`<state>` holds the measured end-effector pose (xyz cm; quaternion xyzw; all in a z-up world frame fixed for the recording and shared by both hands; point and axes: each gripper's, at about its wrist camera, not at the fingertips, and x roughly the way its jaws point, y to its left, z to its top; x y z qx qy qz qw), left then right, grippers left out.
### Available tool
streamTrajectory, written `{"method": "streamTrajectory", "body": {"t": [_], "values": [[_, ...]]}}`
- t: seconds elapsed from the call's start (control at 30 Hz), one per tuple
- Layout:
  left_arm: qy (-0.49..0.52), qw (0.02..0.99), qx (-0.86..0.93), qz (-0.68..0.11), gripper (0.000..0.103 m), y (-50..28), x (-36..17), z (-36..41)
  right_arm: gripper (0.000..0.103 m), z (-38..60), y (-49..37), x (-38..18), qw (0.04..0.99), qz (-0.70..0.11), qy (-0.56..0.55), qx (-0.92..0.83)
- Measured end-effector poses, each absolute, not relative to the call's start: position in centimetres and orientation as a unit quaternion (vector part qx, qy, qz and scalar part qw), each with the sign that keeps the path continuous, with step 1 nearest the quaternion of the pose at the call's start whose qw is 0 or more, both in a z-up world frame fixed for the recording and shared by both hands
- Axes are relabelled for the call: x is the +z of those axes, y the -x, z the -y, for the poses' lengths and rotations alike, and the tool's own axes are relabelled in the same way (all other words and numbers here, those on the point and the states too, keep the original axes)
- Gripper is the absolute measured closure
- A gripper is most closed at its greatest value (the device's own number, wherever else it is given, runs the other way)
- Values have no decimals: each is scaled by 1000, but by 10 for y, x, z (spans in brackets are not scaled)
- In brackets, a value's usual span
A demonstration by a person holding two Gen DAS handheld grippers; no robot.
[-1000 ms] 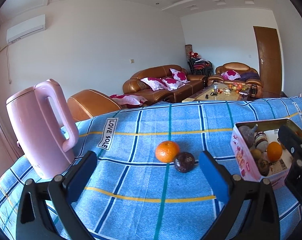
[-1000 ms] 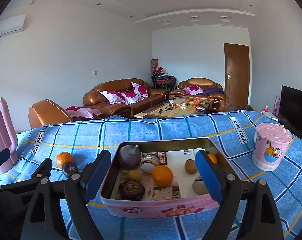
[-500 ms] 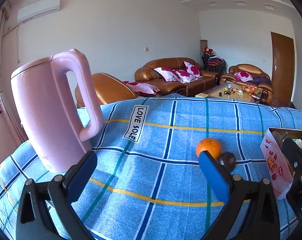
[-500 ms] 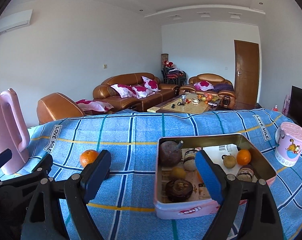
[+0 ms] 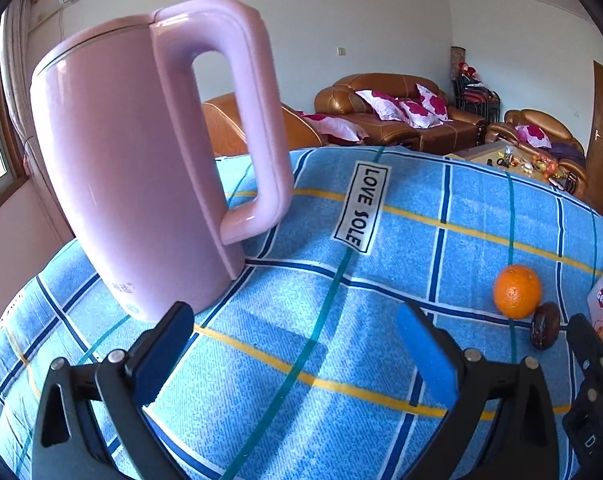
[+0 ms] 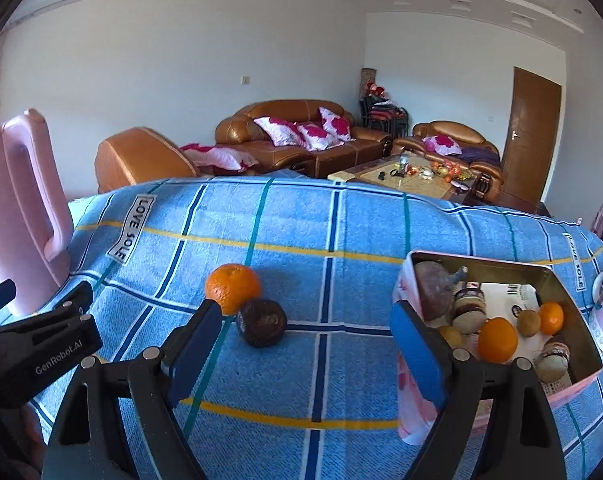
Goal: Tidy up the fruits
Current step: 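Move the right gripper onto the dark brown round fruit and close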
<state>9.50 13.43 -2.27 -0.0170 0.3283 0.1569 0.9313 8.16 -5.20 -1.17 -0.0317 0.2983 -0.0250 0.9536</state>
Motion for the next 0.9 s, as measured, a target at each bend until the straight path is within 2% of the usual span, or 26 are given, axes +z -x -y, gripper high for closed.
{"method": "streamTrajectory", "body": {"t": [0.17, 0.27, 0.47, 0.6, 0.7, 0.9], "values": [[8, 931, 157, -330, 0, -93, -24, -129, 24, 41, -104, -22, 940, -338, 54, -5], [5, 931, 155, -330, 0, -95, -24, -128, 33, 37, -121, -31, 927, -371, 58, 4], [6, 931, 153, -331, 0, -101, -25, -130, 60, 35, -142, -48, 905, -423, 50, 24], [2, 933, 148, -329, 0, -103, -24, -128, 64, 41, -137, -49, 905, -423, 30, 39], [-1, 935, 144, -325, 0, -101, -23, -126, 65, 50, -121, -42, 916, -398, 6, 40], [4, 942, 109, -316, 0, -98, -20, -118, 65, 64, -72, -8, 967, -252, -20, -5]]}}
